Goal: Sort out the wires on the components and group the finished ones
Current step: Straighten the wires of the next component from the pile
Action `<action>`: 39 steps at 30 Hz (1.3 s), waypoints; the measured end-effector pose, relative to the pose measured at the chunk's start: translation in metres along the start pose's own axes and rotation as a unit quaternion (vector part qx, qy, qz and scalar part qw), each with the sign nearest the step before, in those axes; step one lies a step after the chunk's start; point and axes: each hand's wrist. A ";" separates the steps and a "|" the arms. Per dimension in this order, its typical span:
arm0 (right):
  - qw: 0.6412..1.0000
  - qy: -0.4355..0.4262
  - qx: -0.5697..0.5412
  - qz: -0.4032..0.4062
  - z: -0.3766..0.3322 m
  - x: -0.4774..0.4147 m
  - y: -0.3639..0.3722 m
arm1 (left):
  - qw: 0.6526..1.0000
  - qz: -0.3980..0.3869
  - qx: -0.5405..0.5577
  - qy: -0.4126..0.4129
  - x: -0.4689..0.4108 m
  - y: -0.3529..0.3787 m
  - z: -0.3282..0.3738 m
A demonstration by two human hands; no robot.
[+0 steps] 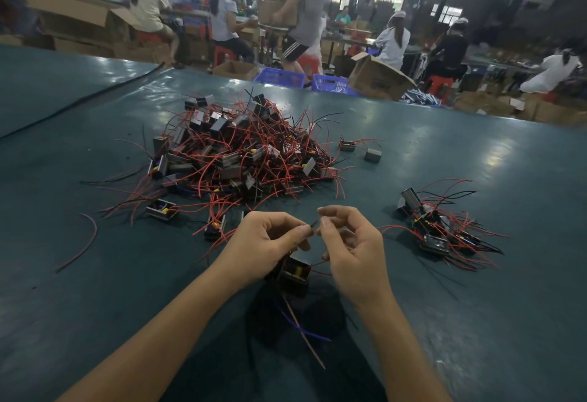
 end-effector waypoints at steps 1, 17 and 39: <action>1.000 -0.009 0.007 -0.006 0.000 0.000 0.000 | 1.000 0.000 -0.001 0.001 0.000 0.000 0.000; 1.000 -0.005 0.013 -0.024 -0.003 -0.002 0.002 | 0.999 -0.025 0.042 -0.017 -0.001 -0.002 0.000; 0.999 0.009 0.039 -0.015 0.000 -0.002 -0.002 | 1.000 -0.016 -0.017 -0.020 0.001 -0.002 0.001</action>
Point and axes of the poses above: each hand's wrist, its own x-axis away from the middle knuckle, its own y-axis out of the palm, z = x × y, and after that the axes turned 14 degrees about -y, right-handed
